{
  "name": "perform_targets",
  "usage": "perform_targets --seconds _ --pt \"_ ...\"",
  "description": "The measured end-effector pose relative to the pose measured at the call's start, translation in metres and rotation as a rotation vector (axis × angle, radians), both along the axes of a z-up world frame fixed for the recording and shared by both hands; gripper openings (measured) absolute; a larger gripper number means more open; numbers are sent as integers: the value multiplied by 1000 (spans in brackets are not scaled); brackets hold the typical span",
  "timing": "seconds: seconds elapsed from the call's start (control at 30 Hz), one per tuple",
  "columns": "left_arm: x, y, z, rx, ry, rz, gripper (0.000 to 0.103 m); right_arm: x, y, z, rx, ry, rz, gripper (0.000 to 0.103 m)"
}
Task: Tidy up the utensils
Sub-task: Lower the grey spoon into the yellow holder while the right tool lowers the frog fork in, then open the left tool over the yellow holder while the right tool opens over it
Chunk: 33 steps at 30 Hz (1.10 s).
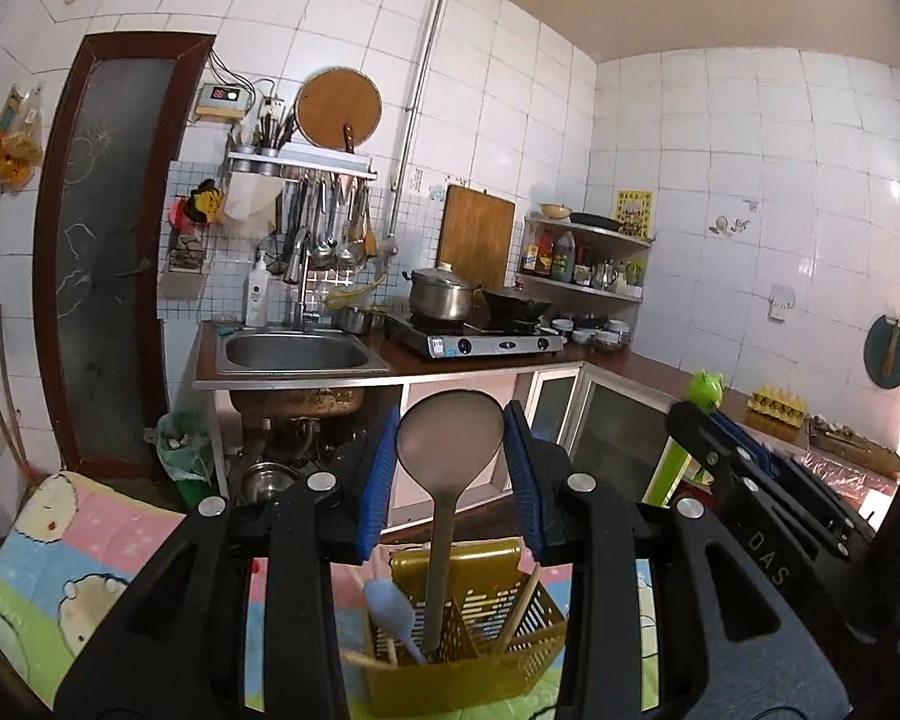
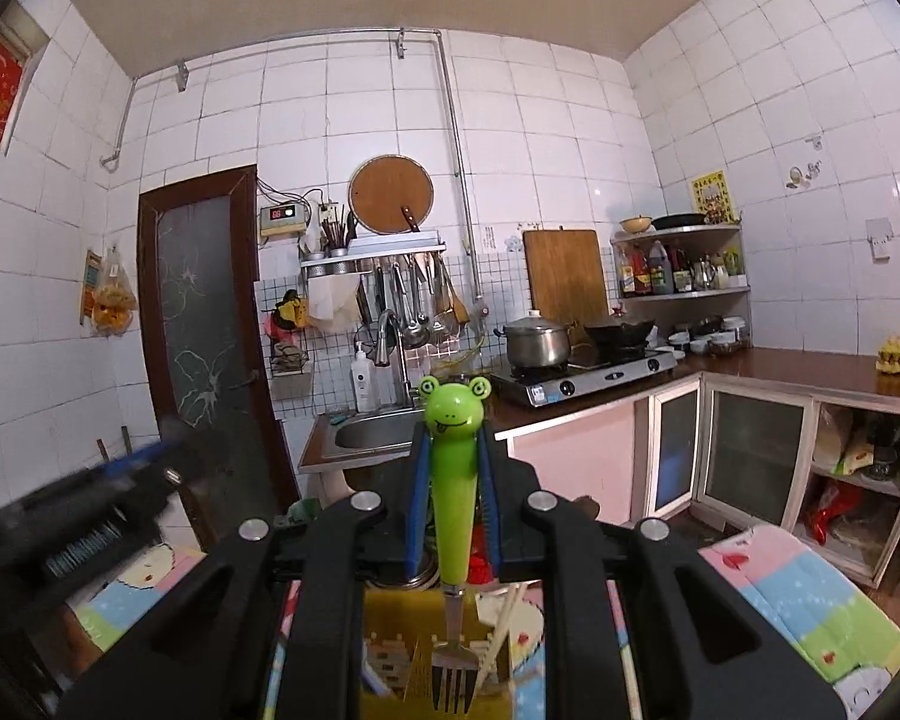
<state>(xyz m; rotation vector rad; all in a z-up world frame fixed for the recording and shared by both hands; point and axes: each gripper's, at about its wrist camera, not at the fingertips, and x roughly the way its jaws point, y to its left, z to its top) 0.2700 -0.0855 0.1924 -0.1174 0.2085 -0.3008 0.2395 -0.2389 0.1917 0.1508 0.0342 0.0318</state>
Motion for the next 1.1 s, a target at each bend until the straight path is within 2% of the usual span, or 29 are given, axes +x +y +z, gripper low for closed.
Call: perform_targets --seconds 0.17,0.27,0.47,0.67,0.83,0.87,0.9,0.93,1.03,1.1 --pt "24 -9 -25 20 25 -8 34 27 7 -20 -27 24 2 15" --pt "35 -6 -51 11 86 -21 34 36 7 -40 -27 66 18 16" --pt "47 0 -87 30 155 -10 34 44 9 -70 -49 128 28 16" --pt "50 8 -101 57 165 22 34 55 9 -90 -71 211 25 16" --pt "45 15 -94 66 189 40 34 58 5 -100 -75 289 27 18" --pt "42 17 -91 68 187 45 34 58 4 -100 -70 302 27 26" --pt "39 17 -87 71 185 49 36 55 2 -97 -69 312 22 34" --pt "35 19 -84 74 184 50 39 53 -1 -94 -69 312 18 47" --pt "14 27 -70 80 159 69 61 31 -10 -77 -75 289 2 52" --pt "-3 34 -63 83 136 84 82 15 -15 -69 -75 287 -2 61"
